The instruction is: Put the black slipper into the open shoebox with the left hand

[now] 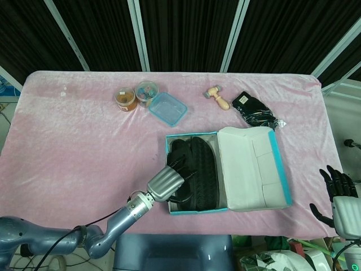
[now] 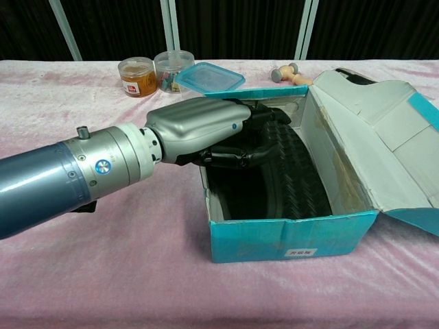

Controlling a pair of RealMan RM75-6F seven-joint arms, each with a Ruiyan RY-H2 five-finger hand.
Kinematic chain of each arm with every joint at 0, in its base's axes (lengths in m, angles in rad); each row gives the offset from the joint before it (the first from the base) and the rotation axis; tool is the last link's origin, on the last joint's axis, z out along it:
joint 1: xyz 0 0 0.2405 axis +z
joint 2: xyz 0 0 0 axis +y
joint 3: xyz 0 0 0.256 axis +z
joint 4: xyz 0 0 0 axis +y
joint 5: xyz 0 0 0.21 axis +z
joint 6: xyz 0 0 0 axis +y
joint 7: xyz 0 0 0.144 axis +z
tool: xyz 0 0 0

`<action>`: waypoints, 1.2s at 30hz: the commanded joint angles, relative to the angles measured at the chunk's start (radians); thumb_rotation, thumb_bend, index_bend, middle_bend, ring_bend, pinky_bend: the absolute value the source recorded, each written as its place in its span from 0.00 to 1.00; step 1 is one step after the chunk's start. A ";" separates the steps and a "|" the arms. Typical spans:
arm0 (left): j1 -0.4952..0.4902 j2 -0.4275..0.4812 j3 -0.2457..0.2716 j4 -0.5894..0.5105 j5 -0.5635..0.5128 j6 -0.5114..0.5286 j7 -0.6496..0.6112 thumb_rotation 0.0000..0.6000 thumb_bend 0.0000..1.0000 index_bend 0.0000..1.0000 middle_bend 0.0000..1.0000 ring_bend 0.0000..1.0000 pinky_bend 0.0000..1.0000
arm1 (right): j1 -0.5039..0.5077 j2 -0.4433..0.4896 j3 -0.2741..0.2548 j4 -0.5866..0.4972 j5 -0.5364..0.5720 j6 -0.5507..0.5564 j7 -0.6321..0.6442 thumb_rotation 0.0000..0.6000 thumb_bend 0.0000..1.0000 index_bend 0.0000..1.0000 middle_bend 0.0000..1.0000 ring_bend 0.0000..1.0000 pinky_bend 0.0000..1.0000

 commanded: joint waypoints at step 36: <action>0.664 0.538 0.188 -0.259 0.044 0.710 -0.095 0.00 0.06 0.03 0.18 0.14 0.00 | 0.067 -0.021 0.041 0.028 0.019 -0.055 -0.037 1.00 0.18 0.00 0.01 0.00 0.03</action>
